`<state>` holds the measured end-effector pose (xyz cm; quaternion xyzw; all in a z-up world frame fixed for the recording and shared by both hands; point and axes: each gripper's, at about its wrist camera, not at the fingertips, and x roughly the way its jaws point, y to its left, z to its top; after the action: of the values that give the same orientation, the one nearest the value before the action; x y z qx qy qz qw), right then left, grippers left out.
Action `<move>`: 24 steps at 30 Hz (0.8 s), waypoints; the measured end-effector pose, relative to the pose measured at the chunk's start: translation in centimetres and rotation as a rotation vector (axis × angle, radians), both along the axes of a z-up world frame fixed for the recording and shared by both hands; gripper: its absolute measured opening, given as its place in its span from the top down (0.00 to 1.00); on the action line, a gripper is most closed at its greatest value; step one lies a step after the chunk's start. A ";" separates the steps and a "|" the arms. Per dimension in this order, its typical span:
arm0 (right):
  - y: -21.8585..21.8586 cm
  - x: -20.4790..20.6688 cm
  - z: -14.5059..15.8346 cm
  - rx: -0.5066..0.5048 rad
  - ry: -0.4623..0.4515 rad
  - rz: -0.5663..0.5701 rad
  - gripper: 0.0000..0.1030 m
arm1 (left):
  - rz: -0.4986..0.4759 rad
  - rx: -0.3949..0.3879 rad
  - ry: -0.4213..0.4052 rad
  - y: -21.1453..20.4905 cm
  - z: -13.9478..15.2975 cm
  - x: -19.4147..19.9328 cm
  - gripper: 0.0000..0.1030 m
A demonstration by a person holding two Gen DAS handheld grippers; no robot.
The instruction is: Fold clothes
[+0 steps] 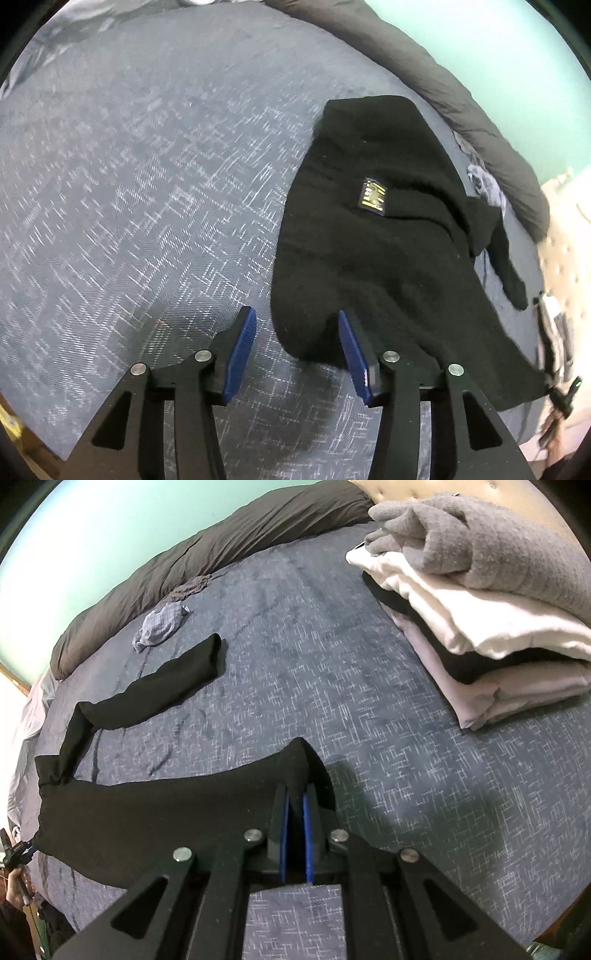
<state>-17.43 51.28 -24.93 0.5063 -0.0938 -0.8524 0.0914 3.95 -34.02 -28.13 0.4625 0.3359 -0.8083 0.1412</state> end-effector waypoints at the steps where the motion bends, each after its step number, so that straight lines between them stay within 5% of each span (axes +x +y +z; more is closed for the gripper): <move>1: -0.1 0.0 -0.1 -0.001 -0.002 -0.001 0.94 | 0.003 0.015 0.007 0.0 -0.2 -0.1 0.51; 13: -0.6 -0.3 -0.6 -0.007 -0.014 0.003 0.94 | -0.019 0.113 0.028 1.0 -1.7 -1.7 0.51; 19: -0.6 -0.3 -0.5 -0.003 -0.015 0.007 0.94 | -0.048 0.069 0.034 2.5 -1.2 -2.7 0.51; 20: -0.6 -0.4 -0.5 -0.002 -0.016 0.007 0.94 | -0.056 0.048 0.037 2.7 -0.9 -2.8 0.53; 22: -0.7 -0.4 -0.5 -0.001 -0.016 0.008 0.94 | -0.069 0.018 0.044 3.0 -0.2 -3.0 0.87; 24: -0.8 -0.3 -0.5 -0.001 -0.017 0.007 0.94 | -0.082 0.007 0.056 3.3 0.7 -3.2 0.91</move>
<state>-17.70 50.50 -25.47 0.5136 -0.0930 -0.8478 0.0938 0.73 -30.75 -27.45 0.4534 0.3232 -0.8250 0.0969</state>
